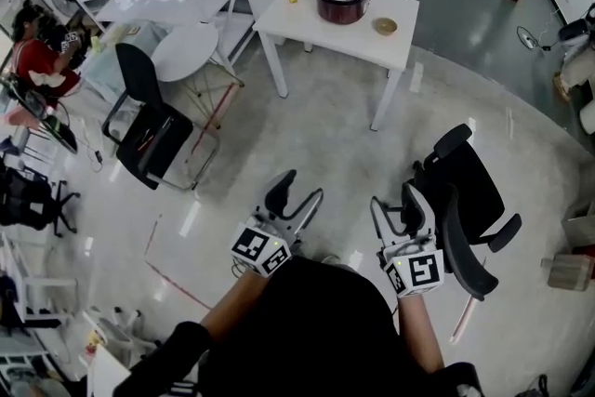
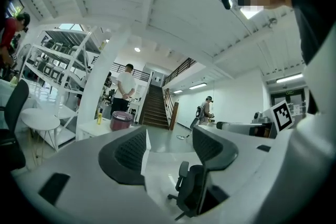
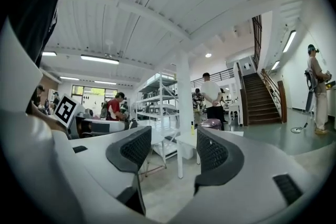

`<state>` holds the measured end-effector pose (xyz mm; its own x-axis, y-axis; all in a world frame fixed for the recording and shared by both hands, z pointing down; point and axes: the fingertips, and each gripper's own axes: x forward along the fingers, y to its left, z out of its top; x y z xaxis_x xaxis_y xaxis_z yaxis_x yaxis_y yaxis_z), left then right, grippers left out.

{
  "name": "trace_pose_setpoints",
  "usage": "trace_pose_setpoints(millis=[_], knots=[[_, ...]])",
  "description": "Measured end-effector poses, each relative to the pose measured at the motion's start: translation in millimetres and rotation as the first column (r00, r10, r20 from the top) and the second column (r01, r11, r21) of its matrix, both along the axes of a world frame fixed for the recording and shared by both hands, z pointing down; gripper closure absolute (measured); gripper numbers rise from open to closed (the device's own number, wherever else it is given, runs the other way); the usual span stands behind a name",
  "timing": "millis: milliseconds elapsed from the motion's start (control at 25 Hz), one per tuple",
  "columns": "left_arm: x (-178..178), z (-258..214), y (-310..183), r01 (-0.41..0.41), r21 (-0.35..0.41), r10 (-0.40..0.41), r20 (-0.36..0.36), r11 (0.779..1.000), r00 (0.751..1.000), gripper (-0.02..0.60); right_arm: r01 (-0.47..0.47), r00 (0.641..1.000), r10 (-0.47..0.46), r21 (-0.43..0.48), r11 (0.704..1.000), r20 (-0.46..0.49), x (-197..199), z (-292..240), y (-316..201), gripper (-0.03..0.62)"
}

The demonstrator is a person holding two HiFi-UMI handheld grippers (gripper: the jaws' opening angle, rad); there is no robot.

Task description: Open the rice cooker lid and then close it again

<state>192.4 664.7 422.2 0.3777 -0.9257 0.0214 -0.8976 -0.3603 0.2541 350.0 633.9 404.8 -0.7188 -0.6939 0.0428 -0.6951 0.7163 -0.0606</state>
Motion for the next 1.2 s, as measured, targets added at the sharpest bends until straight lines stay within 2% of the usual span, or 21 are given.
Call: trace_pose_setpoints(millis=[120, 320, 520, 760, 960, 1080, 1200], knots=[[-6.4, 7.3, 3.4, 0.005, -0.026, -0.005, 0.005, 1.000, 1.000, 0.328, 0.008, 1.000, -0.009, -0.019, 1.000, -0.007, -6.4, 8.3, -0.2, 0.358], [-3.4, 27.3, 0.1, -0.053, -0.076, 0.053, 0.001, 0.996, 0.999, 0.328, 0.028, 1.000, -0.027, -0.095, 0.995, 0.005, -15.8, 33.9, -4.2, 0.358], [-11.8, 38.0, -31.3, -0.077, -0.078, 0.075, -0.018, 0.994, 0.997, 0.328, 0.012, 1.000, -0.014, -0.126, 0.992, -0.015, -29.9, 50.3, -32.2, 0.359], [-23.7, 51.7, -120.4, -0.158, -0.057, 0.155, -0.051, 0.986, 0.987, 0.328, -0.058, 0.997, 0.052, -0.109, 0.992, -0.057, -49.5, 55.6, -103.7, 0.359], [-33.5, 48.0, -212.6, -0.267, -0.029, 0.266, -0.037, 0.963, 0.963, 0.328, -0.109, 0.992, 0.099, -0.133, 0.985, -0.078, -75.5, 60.6, -187.3, 0.359], [-53.5, 46.1, -261.9, -0.297, -0.039, 0.295, -0.050, 0.954, 0.954, 0.328, -0.132, 0.988, 0.117, -0.158, 0.979, -0.103, -96.9, 64.4, -240.0, 0.359], [-81.3, 46.2, -302.6, -0.321, -0.046, 0.318, -0.058, 0.946, 0.946, 0.328, -0.150, 0.987, 0.134, -0.209, 0.966, -0.087, -121.6, 62.7, -285.3, 0.359]])
